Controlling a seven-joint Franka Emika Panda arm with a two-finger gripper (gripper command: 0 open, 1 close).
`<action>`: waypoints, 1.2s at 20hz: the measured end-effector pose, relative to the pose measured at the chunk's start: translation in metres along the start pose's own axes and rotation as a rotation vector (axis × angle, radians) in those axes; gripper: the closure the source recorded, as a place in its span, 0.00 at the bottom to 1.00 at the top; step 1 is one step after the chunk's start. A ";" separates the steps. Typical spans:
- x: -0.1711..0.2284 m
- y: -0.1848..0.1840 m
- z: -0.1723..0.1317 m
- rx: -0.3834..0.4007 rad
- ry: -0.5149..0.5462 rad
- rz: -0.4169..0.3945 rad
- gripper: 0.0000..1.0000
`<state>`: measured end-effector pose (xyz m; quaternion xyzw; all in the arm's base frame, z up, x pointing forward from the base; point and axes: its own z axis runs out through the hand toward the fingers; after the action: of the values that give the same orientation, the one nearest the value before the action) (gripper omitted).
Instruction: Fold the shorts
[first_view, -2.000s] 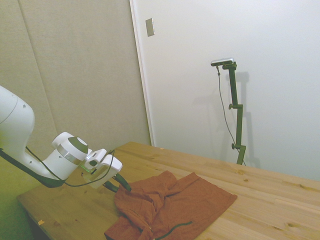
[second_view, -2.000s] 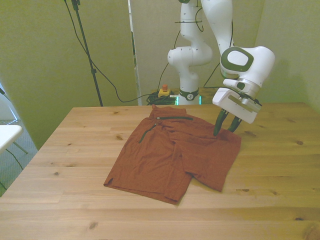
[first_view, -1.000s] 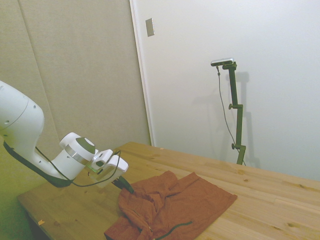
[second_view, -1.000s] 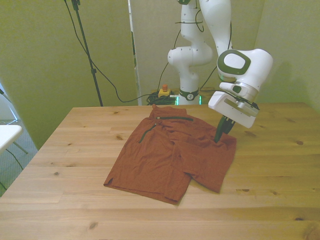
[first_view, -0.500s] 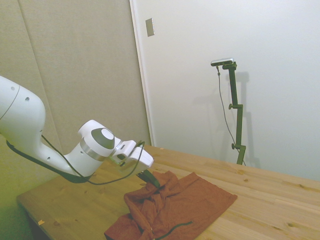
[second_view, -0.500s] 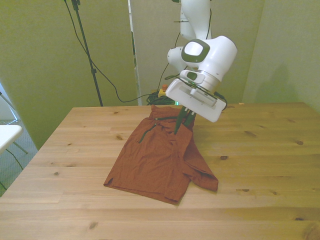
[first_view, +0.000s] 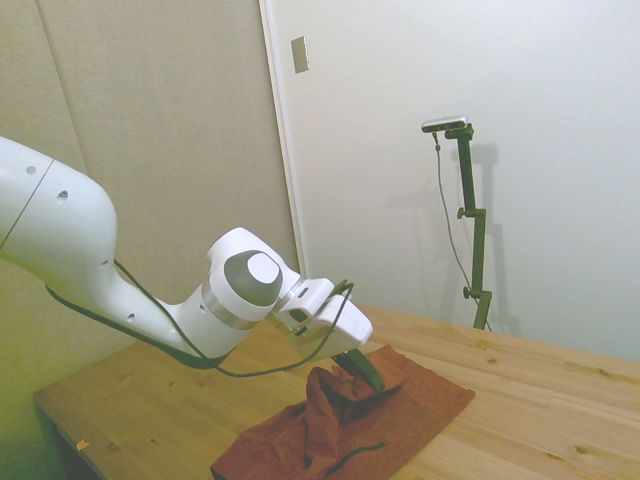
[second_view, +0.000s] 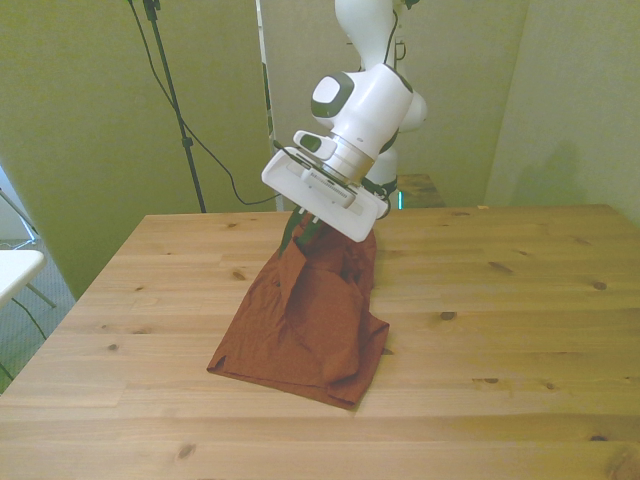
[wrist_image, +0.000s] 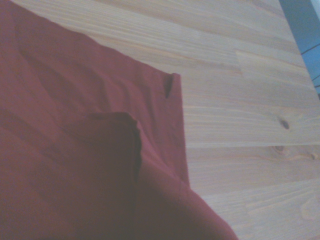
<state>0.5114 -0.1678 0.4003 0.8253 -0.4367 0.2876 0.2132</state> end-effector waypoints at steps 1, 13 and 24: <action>0.007 0.002 0.001 -0.002 0.000 0.007 1.00; 0.088 0.019 0.037 -0.032 -0.023 0.125 0.00; 0.116 0.015 0.029 -0.013 -0.005 0.160 0.00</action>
<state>0.5592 -0.2623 0.4568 0.7870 -0.5037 0.2989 0.1938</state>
